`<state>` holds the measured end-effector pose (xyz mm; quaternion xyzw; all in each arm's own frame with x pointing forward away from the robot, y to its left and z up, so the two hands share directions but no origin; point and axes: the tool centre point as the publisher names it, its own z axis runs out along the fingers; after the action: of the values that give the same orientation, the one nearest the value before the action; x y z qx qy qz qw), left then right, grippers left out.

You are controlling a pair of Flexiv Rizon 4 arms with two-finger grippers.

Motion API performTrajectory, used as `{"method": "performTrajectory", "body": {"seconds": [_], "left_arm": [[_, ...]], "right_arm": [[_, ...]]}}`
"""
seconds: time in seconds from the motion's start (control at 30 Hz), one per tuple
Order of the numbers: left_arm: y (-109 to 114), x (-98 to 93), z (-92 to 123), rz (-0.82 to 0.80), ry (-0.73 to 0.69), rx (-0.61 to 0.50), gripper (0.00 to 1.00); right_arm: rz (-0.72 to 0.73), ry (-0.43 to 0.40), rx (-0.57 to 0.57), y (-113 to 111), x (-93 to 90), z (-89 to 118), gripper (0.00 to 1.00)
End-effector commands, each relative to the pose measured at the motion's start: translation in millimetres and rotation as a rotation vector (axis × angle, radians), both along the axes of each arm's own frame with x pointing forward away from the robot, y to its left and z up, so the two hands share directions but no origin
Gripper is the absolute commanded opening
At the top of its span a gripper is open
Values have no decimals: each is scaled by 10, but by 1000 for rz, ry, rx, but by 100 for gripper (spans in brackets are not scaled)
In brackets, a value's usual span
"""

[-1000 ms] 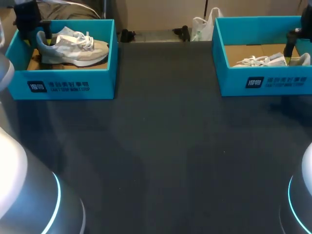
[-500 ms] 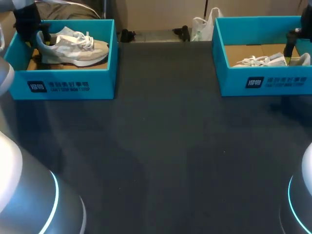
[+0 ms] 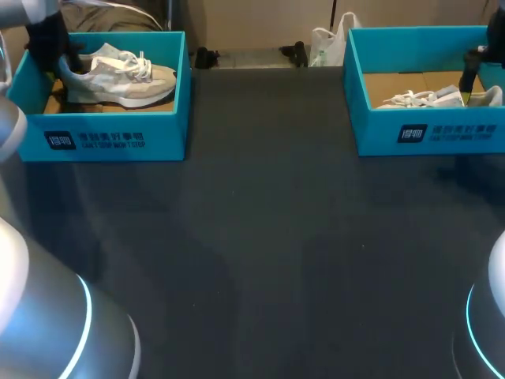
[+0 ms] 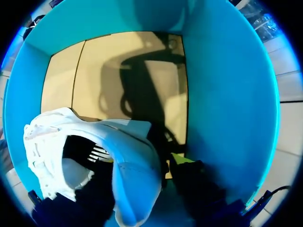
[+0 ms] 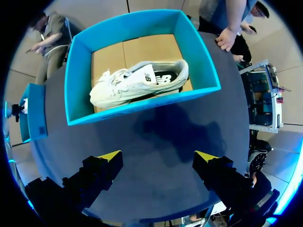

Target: Take the shoe out of the shoebox, open the shoe tongue, remove and reinsert the insole, then place the shoe into the shoebox

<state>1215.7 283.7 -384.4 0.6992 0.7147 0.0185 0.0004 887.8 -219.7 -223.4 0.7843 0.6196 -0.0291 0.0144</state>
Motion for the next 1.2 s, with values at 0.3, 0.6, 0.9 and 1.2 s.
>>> {"method": "performTrajectory", "body": {"seconds": [0.3,0.6,0.9,1.2], "left_arm": [[75,86,23,9,186,-14,0],[97,26,163,22,174,-25,0],[53,-71,566,59,117,-9,0],[59,-228,1000,44,4,0,0]], "right_arm": [[-1,-2,-1,4,-4,-2,100],[-1,-2,-1,4,-4,-2,100],[-1,-2,-1,4,-4,-2,100],[-1,-2,-1,4,-4,-2,100]]}}
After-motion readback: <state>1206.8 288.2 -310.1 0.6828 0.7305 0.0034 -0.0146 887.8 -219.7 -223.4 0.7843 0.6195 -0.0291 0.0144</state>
